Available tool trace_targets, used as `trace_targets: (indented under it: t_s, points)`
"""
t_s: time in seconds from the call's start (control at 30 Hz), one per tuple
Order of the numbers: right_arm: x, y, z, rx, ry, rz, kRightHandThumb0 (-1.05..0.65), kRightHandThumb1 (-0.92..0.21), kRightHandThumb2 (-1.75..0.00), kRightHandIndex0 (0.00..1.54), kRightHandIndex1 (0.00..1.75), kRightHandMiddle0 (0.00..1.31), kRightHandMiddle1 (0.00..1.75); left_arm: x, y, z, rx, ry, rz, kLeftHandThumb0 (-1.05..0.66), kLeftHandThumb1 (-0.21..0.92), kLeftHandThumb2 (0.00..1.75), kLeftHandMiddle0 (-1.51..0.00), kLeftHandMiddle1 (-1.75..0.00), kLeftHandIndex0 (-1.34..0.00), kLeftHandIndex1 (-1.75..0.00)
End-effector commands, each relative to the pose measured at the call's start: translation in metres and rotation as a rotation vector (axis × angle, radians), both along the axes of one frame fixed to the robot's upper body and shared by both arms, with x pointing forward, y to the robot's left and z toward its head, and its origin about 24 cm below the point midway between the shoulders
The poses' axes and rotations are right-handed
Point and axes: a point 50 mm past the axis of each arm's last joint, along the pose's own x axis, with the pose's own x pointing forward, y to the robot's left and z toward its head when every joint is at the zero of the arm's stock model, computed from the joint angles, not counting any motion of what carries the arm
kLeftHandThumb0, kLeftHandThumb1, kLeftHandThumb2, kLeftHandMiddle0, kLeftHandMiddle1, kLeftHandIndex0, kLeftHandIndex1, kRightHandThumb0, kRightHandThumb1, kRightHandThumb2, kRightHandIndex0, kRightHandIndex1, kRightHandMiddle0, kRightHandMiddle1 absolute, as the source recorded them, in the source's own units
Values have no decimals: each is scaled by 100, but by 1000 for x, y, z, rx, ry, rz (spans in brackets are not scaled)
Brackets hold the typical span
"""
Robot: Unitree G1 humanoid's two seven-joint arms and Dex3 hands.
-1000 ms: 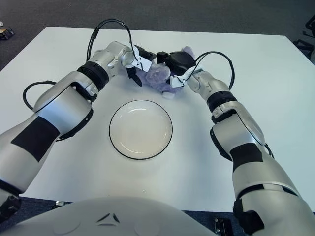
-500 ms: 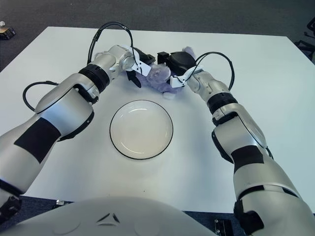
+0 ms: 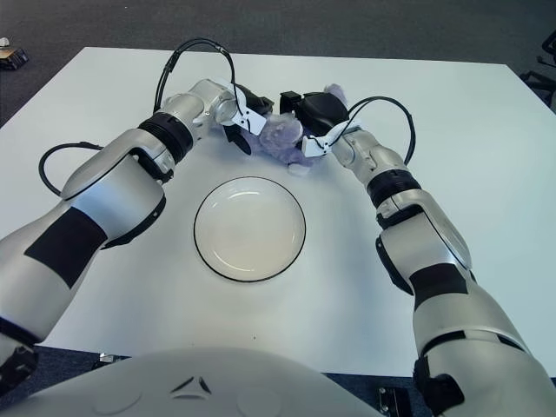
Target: Put the doll into the plate.
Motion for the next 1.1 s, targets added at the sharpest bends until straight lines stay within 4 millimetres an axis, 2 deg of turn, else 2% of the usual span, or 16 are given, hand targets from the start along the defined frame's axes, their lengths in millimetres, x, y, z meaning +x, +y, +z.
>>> trace_targets:
  t_s: [0.0,0.27,0.3,0.37,0.57,0.7,0.8,0.87,1.07]
  points:
    - [-6,-14,-19,-41,48,-41,0,0,-166,86,167,63,175,1,15,-17,22,45,58,-76,64,59,-4,-62,0,-84]
    - [-6,-15,-16,-32,38,-43,0,-3,-165,82,173,61,175,0,13,-22,-5,43,57,-73,59,67,-8,-73,0,-102]
    - [-6,-15,-16,-24,41,-46,0,-2,-165,83,172,61,175,0,13,-23,-11,41,61,-71,56,71,-10,-78,0,-110]
    - [-5,-16,-15,-9,54,-51,0,-2,-164,84,170,61,175,0,14,-24,-18,42,67,-70,54,75,-11,-82,0,-116]
    - [-5,-18,-14,20,85,-57,0,1,-164,90,161,63,175,1,16,-25,-25,56,93,-67,57,80,-22,-93,0,-132]
    - [-4,-16,-9,19,79,-50,0,2,-164,92,158,63,175,1,17,-26,-45,48,124,-62,60,82,-29,-99,-10,-150]
    - [-4,-16,-5,24,87,-46,0,1,-163,91,158,62,175,1,16,-28,-61,33,139,-46,67,78,-34,-106,-28,-162]
    - [-4,-17,-4,30,89,-47,0,0,-163,91,158,62,175,0,15,-32,-64,24,144,-42,68,78,-35,-108,-33,-165]
    - [-5,-18,2,51,99,-50,0,-3,-160,88,160,60,175,-4,13,-46,-102,16,169,-41,57,98,-40,-115,-42,-173]
